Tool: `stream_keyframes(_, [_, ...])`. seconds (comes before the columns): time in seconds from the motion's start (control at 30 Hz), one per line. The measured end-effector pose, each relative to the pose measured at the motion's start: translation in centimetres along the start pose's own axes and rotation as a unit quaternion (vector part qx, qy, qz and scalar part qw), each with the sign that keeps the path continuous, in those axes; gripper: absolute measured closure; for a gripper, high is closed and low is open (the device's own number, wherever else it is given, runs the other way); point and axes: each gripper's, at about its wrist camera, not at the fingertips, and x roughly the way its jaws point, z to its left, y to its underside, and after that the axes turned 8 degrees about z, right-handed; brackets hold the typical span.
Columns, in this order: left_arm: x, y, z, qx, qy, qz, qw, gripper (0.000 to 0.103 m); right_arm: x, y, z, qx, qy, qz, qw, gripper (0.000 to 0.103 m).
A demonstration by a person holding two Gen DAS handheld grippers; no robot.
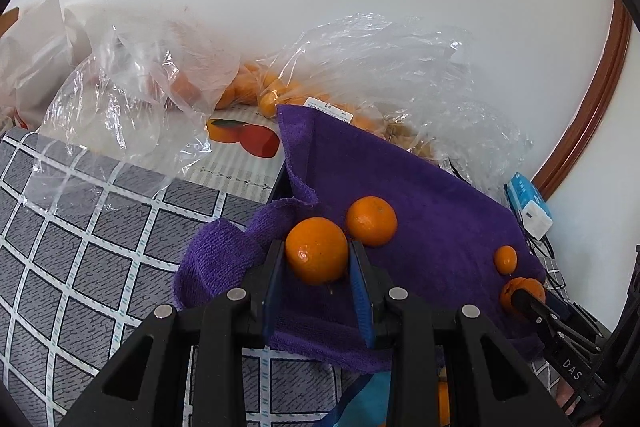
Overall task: Organize fruits
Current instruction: 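Carry both held oranges onto the purple towel and open both tools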
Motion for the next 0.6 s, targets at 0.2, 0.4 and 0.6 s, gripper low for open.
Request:
stream_keyframes(0.2, [-0.1,0.1,-0.1,0.001,-0.004,-0.004,1.0,0.073,0.0,0.1,0.0,0.0,0.001,0.0,1.0,0.061])
stream_keyframes(0.4, [0.0,0.2,-0.1,0.001,0.01,0.001,1.0,0.073,-0.3,0.0,-0.6,0.011,0.004,0.001,1.0,0.061])
stream_keyframes(0.6, [0.1,0.5,-1.0,0.022,0.015,0.01,0.9996,0.073,-1.1,0.1,-1.7,0.031,0.006,-0.009,0.999,0.06])
